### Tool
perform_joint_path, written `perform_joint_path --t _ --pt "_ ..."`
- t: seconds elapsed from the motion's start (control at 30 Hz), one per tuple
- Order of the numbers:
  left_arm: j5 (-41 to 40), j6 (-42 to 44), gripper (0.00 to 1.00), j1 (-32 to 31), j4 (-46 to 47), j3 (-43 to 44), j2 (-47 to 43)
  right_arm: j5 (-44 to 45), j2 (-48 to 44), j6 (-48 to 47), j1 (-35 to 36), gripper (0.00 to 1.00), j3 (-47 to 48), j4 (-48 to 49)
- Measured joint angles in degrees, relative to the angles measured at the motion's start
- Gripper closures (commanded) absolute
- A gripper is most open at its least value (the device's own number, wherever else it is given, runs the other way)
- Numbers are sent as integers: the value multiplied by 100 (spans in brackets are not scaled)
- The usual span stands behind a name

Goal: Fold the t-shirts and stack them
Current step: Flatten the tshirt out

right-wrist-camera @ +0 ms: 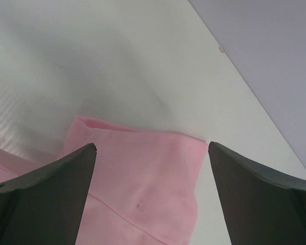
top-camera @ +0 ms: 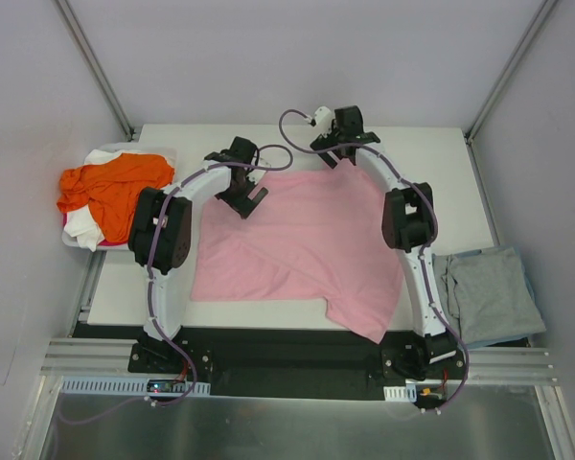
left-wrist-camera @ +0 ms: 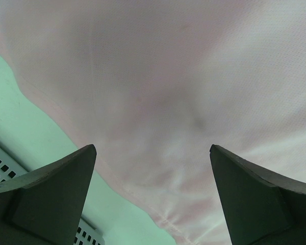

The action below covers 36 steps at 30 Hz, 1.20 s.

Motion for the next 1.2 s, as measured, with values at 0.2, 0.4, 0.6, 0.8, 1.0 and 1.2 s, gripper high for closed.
perform_joint_path --t 0.2,0.4,0.6,0.8,1.0,1.2 --pt "-48 2 5 37 2 0 0 -59 0 2 98 3 -44 -13" --pt "-52 2 5 37 2 0 0 -57 -2 0 105 4 -114 -24" --pt "-50 7 5 37 2 0 0 -57 0 0 103 4 -232 -52" --pt "-50 9 6 37 2 0 0 -52 -2 -11 103 3 -361 -44" --pt "-52 11 6 37 15 -44 0 33 0 -72 103 4 -387 4" --pt "-50 11 6 37 22 -72 0 144 0 -181 103 3 -387 35"
